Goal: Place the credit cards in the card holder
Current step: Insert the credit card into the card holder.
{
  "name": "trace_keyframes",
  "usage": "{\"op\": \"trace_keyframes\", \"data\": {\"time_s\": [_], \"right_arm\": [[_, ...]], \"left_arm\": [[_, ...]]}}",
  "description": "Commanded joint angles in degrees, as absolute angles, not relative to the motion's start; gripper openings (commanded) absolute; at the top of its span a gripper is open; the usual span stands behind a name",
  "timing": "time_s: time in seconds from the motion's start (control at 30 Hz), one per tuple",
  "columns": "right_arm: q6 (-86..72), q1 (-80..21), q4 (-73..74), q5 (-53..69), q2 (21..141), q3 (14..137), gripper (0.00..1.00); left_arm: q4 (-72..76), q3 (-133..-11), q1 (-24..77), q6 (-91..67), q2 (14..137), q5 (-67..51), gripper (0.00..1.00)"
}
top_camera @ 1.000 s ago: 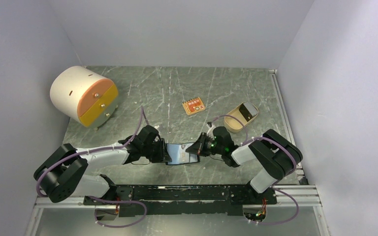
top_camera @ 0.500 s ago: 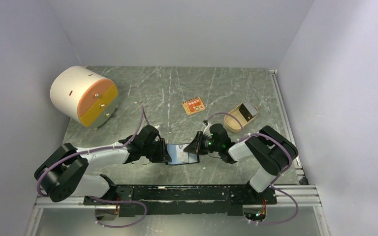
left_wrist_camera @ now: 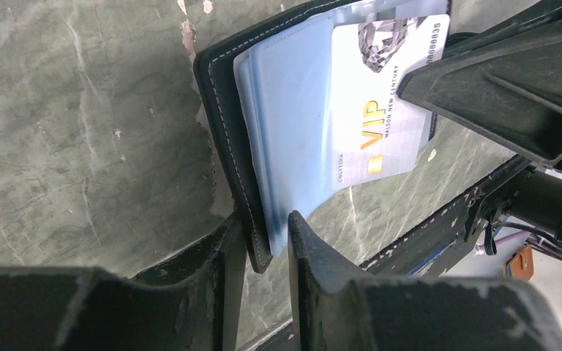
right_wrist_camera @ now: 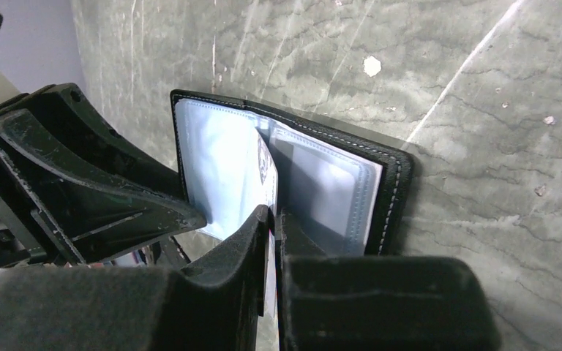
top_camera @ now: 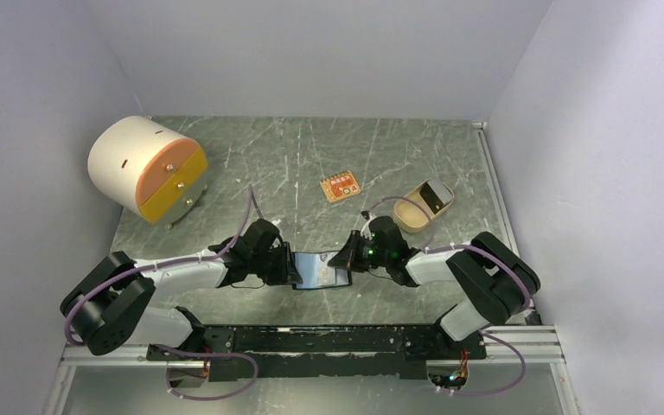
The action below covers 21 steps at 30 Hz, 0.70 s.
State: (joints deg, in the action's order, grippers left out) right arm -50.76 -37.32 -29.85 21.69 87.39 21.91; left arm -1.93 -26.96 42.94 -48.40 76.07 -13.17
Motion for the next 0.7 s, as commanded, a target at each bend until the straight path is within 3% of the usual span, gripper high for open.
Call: {"op": "trace_keyframes", "data": {"time_s": [0.0,0.33,0.67], "right_arm": [[-51.2,-38.4,-32.2,22.1,90.4,21.0,0.09],[-51.7,-38.9,-35.3,23.8,92.9,20.6,0.12],[-48.3,-39.3,-21.0,17.7,88.3,24.5,0.39]], "left_arm": [[-0.5,-28.7,42.7,-47.7,76.5,-13.5,0.32],[-0.7,-28.9,42.7,-47.5,76.4,-13.5,0.29],[-2.2,-29.7,42.7,-47.3,75.1,-13.5,0.32]]}}
